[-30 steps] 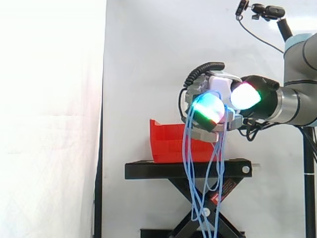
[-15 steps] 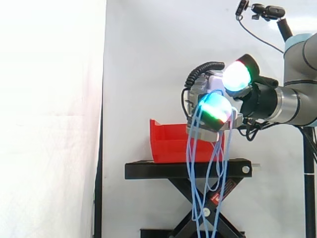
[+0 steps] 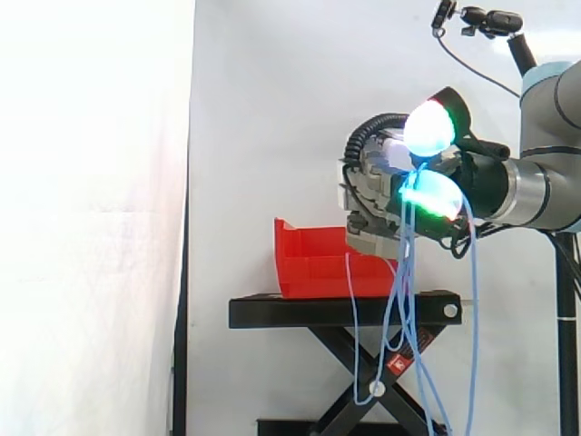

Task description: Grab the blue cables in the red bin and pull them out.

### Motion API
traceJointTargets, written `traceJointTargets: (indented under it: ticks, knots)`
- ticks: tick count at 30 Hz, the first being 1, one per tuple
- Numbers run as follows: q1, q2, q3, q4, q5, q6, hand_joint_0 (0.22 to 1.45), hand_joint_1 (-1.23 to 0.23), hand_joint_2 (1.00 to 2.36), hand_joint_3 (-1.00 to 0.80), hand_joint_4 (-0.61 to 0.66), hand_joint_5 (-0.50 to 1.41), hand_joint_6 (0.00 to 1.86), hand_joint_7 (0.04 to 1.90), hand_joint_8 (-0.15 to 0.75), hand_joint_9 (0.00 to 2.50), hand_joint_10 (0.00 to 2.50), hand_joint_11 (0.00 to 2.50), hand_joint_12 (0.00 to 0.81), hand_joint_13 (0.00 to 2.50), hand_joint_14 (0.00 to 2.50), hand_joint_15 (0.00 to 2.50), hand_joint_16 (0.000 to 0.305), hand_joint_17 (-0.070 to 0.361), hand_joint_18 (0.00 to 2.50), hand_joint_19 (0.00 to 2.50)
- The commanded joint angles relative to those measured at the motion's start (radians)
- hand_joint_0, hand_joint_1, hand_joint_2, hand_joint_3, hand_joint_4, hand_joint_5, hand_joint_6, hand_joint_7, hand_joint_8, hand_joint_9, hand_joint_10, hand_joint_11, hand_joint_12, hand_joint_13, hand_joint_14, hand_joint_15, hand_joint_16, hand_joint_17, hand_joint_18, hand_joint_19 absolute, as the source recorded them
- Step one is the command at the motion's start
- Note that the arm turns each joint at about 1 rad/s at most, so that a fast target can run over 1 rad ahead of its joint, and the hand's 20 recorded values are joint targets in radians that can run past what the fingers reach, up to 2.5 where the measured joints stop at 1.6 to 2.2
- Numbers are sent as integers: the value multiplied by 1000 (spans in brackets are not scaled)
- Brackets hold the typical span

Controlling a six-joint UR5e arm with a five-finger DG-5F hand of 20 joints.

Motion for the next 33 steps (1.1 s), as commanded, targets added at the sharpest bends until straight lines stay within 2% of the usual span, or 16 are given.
traceJointTargets:
  ticks: [1, 9, 10, 17, 18, 20, 25, 33]
  knots:
    - [0, 0, 0, -1, 0, 0, 629, -645, 1000, -1000, 346, 1245, 19, 612, 248, 1630, 37, 967, 381, 1746, 44, 1599, 53, 120, 1155, 1099]
    - [-3, 1, 0, -1, 2, 0, 675, -738, 1000, -1000, 295, 1286, 19, 637, 233, 1652, 37, 975, 351, 1781, 15, 1624, 49, 110, 1157, 1112]
    - [-3, 0, 0, -1, 0, 0, 735, -786, 1000, -1000, 265, 1277, 19, 653, 221, 1629, 41, 995, 322, 1762, 1, 1661, 44, 99, 1120, 1146]
    - [-5, 0, 0, -1, 0, 2, 889, -884, 1000, -975, 270, 1184, 12, 705, 237, 1531, 38, 1041, 306, 1701, 24, 1685, 38, 86, 1044, 1192]
    - [-5, 0, 0, -1, 0, 2, 891, -886, 1002, -961, 270, 1181, 13, 709, 234, 1529, 39, 1038, 307, 1700, 25, 1684, 39, 87, 1044, 1191]
    - [-5, 0, 0, -1, 2, 2, 907, -903, 1008, -818, 270, 1099, 13, 696, 235, 1446, 40, 1030, 315, 1655, 63, 1661, 39, 88, 1014, 1201]
    - [-5, 0, 0, 0, 0, 0, 912, -921, 1013, -688, 275, 1022, 14, 681, 238, 1417, 38, 1038, 315, 1617, 105, 1643, 40, 90, 991, 1215]
    - [-5, 0, 0, 0, 0, 0, 911, -939, 1012, -674, 269, 946, 15, 649, 235, 1362, 38, 1037, 320, 1591, 135, 1618, 41, 91, 971, 1217]
